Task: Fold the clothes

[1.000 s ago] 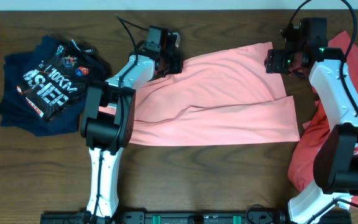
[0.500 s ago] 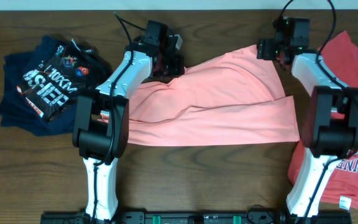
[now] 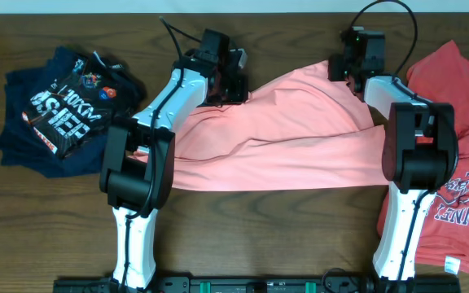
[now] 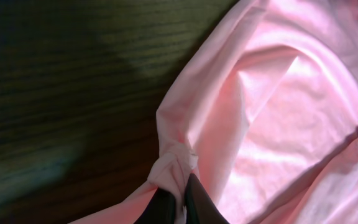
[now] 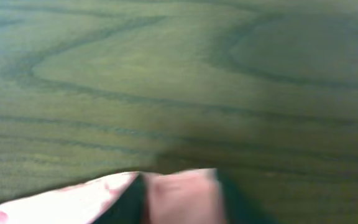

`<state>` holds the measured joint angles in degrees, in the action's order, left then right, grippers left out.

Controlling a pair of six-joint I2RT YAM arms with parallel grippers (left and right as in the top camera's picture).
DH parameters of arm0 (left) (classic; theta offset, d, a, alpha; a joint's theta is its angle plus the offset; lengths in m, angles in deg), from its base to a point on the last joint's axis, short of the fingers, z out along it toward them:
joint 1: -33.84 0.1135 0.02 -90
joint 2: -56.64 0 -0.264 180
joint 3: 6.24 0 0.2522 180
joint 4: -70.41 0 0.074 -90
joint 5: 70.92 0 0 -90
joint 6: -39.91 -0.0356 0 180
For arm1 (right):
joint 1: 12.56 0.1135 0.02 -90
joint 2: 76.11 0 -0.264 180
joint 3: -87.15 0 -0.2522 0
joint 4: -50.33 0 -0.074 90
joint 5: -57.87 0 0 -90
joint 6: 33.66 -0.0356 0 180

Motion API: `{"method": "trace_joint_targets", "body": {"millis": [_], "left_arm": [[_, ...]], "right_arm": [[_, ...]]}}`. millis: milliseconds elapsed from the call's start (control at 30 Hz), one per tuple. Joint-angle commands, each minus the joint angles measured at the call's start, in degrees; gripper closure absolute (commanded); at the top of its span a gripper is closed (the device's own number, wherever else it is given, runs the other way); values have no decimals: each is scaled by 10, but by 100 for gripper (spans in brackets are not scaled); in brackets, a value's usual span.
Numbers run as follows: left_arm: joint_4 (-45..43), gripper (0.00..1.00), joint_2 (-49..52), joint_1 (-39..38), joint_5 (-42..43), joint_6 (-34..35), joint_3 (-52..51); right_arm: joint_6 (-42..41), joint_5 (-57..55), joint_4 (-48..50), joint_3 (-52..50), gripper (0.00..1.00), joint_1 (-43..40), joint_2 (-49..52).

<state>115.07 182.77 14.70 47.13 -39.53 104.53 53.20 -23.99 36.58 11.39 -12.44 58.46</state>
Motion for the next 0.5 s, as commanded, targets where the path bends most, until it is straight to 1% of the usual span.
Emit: {"method": "trace_joint_targets", "body": {"millis": [0,33,167,333,467], "left_arm": [[3,94,-5,2,-11,2,3],[5,94,-4,2,-11,2,3],[27,94,-5,2,-11,2,3],[75,94,-7,2,-11,2,3],[107,94,-25,2,-11,2,3]], "right_arm": [[-17,-27,-21,7,96,4,14],[-17,-33,-29,7,99,2,14],[-18,-42,-81,7,99,-10,-9],[-20,-109,-168,7,99,-28,-91],[-19,-126,-273,7,99,-40,-168]]}}
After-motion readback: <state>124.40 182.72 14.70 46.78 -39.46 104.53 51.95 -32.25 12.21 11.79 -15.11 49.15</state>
